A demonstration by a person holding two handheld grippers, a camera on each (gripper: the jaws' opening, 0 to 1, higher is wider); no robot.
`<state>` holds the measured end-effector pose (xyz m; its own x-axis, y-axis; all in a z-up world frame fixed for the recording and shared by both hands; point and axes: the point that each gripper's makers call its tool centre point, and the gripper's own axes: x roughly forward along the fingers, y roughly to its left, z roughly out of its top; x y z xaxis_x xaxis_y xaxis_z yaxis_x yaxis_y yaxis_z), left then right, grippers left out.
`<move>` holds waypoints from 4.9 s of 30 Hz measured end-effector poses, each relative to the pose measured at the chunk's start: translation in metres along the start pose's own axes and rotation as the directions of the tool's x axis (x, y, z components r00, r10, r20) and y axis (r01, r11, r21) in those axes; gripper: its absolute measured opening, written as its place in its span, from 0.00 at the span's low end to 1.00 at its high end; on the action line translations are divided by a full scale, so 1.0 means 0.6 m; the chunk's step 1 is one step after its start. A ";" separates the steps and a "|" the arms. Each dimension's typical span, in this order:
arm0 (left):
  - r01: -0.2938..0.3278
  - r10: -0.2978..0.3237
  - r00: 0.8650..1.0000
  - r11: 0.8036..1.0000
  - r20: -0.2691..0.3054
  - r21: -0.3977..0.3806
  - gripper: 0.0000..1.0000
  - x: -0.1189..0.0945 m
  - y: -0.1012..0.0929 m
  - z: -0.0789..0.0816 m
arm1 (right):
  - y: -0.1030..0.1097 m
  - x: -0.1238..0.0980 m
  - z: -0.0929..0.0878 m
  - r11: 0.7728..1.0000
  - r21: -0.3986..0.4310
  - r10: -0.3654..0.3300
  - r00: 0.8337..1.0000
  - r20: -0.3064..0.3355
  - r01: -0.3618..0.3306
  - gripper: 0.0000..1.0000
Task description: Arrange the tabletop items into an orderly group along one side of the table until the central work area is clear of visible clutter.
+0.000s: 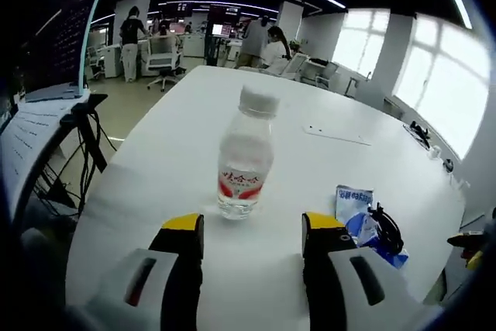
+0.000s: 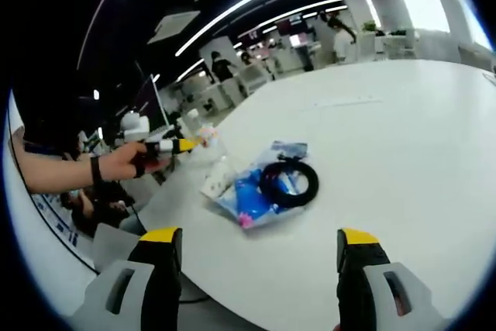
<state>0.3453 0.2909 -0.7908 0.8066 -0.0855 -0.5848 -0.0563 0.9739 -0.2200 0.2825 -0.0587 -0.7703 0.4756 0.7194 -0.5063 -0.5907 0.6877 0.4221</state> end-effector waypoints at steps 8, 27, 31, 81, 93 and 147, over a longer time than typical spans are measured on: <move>0.024 -0.025 0.999 0.999 -0.033 -0.024 0.52 -0.035 -0.014 -0.043 | 0.006 0.002 0.007 1.000 -0.019 0.016 1.000 0.004 -0.016 0.84; 0.070 -0.073 0.995 0.996 -0.065 -0.051 0.52 -0.078 -0.047 -0.100 | 0.018 -0.002 0.005 0.998 -0.042 0.041 0.999 0.009 -0.041 0.84; 0.088 -0.091 0.992 0.995 -0.086 -0.034 0.52 -0.076 -0.063 -0.105 | 0.019 -0.005 0.002 0.999 -0.031 0.039 0.999 0.022 -0.038 0.84; 0.140 -0.165 0.966 0.981 -0.198 -0.133 0.34 0.045 -0.136 -0.162 | 0.007 -0.036 -0.017 0.999 -0.046 0.026 0.999 -0.022 -0.027 0.83; 0.123 -0.148 0.971 0.983 -0.188 -0.140 0.33 0.036 -0.131 -0.162 | 0.014 -0.026 -0.015 0.998 -0.046 0.042 0.999 -0.027 -0.044 0.83; 0.068 -0.074 0.996 0.991 -0.058 -0.112 0.33 -0.154 -0.096 -0.143 | 0.074 0.026 -0.041 0.985 -0.054 0.158 0.982 -0.099 -0.164 0.81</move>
<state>0.2239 0.2247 -0.7910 0.7730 -0.1698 -0.6112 -0.0674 0.9361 -0.3453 0.2477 -0.0194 -0.7777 0.3094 0.8058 -0.5050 -0.6948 0.5541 0.4585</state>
